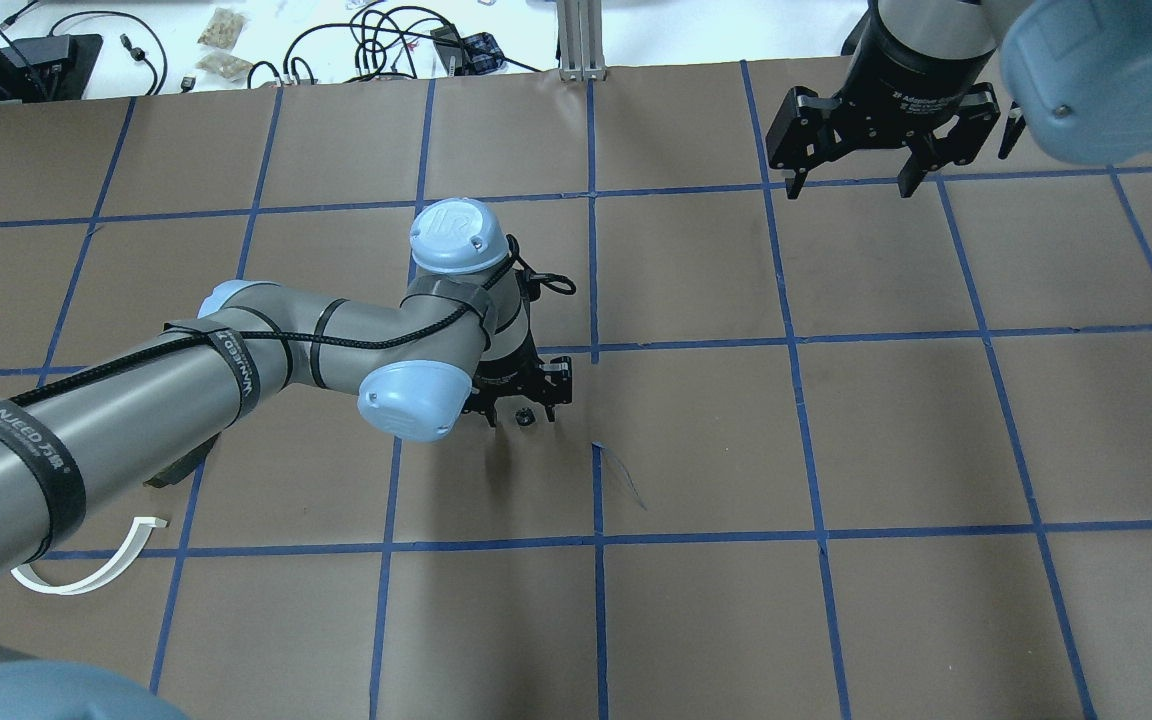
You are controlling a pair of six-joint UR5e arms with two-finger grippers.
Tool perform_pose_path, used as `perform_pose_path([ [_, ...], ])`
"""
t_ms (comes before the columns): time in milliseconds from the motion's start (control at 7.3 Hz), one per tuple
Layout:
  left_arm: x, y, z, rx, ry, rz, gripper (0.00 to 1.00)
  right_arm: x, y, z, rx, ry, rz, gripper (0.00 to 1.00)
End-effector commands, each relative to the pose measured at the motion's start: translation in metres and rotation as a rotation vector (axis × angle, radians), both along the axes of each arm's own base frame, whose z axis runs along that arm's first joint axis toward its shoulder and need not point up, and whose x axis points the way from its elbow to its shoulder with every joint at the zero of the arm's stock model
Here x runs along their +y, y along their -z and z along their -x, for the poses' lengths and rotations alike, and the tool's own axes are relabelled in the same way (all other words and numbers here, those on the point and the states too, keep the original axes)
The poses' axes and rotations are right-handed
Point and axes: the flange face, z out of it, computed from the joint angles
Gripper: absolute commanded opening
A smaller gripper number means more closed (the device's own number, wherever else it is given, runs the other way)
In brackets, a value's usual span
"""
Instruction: Place bearing gear from tray to pile
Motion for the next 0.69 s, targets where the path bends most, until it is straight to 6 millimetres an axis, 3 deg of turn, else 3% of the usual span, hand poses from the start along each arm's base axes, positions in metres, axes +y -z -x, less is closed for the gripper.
perform_pose_path([
  [0, -0.0006, 0.0023, 0.0002, -0.001, -0.001, -0.003, 0.47, 0.0013, 0.0004, -0.0001, -0.001, -0.001, 0.002, 1.0],
  [137, -0.0006, 0.0023, 0.0002, 0.0, 0.002, -0.003, 0.3, 0.0023, 0.0018, -0.0005, 0.002, -0.001, 0.001, 1.0],
  [274, -0.0012, 0.0017, 0.0002, -0.001, 0.004, -0.001, 0.05, 0.0036, -0.0009, -0.0007, 0.0, -0.001, 0.008, 1.0],
  [548, -0.0064, -0.0063, -0.0014, 0.001, 0.014, 0.019, 0.0, 0.004, 0.0001, -0.0006, 0.001, -0.001, 0.004, 1.0],
])
